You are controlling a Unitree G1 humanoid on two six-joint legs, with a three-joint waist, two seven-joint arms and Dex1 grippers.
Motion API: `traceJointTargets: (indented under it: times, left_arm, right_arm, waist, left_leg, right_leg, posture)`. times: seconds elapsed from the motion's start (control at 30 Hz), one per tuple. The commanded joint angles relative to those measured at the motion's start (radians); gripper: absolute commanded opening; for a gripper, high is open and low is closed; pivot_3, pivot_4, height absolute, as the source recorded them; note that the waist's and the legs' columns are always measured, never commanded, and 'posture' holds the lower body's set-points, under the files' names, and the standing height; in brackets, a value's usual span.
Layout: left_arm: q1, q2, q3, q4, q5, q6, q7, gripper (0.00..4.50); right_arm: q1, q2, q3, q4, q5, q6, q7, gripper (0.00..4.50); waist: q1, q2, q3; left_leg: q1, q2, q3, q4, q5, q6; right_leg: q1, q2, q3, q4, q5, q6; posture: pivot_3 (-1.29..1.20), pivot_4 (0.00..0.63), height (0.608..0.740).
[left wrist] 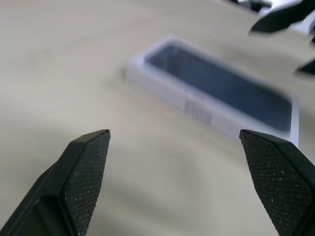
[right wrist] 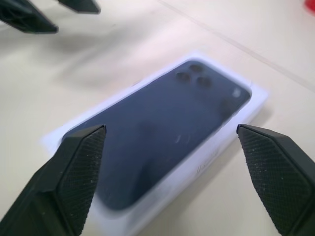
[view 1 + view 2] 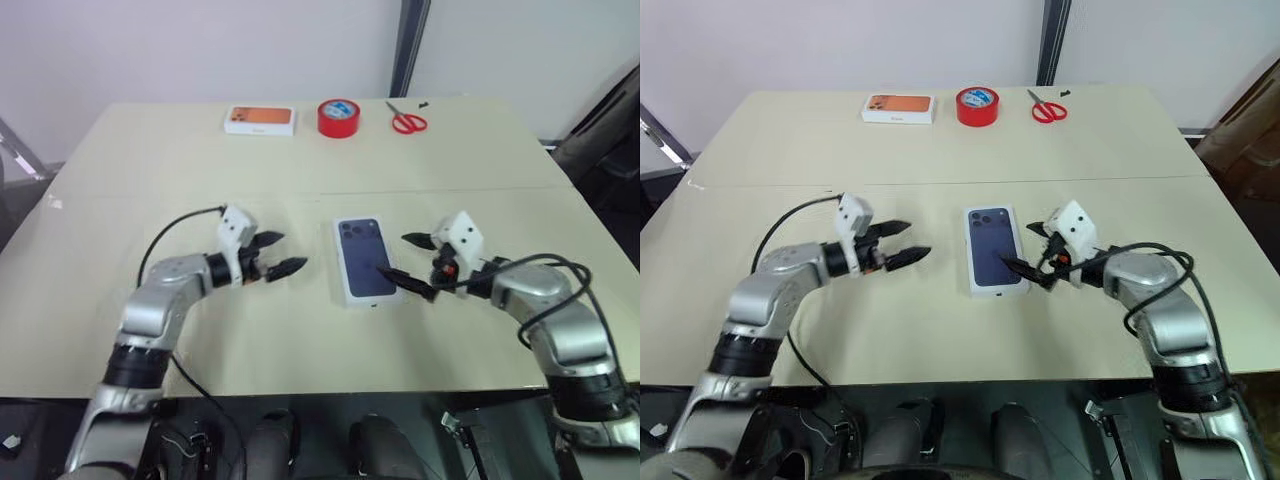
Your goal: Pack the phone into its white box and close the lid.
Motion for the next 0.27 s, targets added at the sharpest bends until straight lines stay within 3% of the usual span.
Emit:
traceJointTargets:
  times: [0.03, 0.27]
  left_arm:
    - [0.060, 0.071, 0.088, -0.099, -0.056, 0.011, -0.026, 4.47]
    - [0.241, 0.164, 0.198, -0.148, -0.080, 0.005, -0.022, 4.47]
  right_arm:
    - [0.060, -0.050, -0.078, -0.071, 0.056, 0.003, 0.030, 4.49]
    - [0.136, -0.136, -0.167, -0.056, 0.072, -0.015, 0.042, 4.49]
  waist:
    - [-0.001, 0.001, 0.000]
    - [-0.002, 0.002, 0.001]
  left_leg:
    - [0.000, 0.000, 0.000, 0.000, 0.000, 0.000]
    - [0.000, 0.001, 0.000, -0.001, -0.001, 0.001]
  right_leg:
    - [0.000, 0.000, 0.000, 0.000, 0.000, 0.000]
    - [0.001, 0.000, 0.000, -0.002, 0.000, 0.000]
  posture:
    - [0.00, 0.150, 0.734]
    - [0.00, 0.150, 0.734]
